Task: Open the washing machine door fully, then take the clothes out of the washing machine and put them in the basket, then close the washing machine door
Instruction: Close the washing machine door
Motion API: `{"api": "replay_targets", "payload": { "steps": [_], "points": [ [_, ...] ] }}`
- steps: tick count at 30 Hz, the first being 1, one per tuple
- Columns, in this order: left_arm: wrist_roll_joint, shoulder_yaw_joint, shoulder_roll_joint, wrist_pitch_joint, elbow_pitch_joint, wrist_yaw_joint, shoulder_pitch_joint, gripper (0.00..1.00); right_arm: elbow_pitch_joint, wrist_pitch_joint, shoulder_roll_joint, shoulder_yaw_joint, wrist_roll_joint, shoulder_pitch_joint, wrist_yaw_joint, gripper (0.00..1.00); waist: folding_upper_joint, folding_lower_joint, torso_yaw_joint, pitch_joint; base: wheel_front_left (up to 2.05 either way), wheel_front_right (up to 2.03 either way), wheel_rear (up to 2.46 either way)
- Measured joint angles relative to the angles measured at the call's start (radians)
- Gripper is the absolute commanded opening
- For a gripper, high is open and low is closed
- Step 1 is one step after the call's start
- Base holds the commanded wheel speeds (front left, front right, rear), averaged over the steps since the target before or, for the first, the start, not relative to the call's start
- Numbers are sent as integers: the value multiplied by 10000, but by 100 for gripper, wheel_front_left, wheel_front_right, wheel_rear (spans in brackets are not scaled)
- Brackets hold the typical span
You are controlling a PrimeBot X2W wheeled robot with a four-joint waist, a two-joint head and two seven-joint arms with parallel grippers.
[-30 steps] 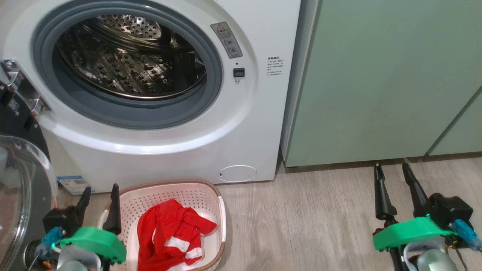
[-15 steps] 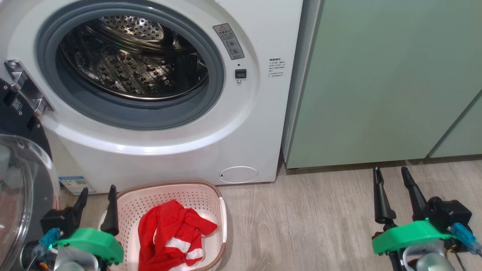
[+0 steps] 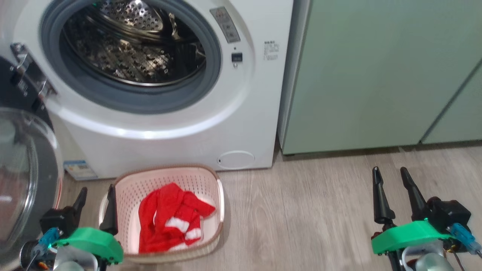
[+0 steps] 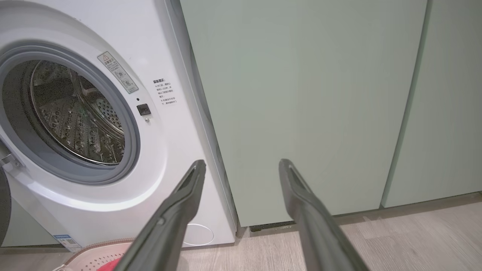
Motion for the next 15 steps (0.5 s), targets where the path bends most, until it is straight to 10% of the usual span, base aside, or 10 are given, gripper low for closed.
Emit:
{"api": "replay_targets", "payload": {
  "steps": [15],
  "points": [
    [44, -36, 0, 0, 0, -2, 2, 100, 8, 0, 2, -38, 2, 5, 0, 100, -1, 0, 19, 1, -205, 203, 1]
  ]
}}
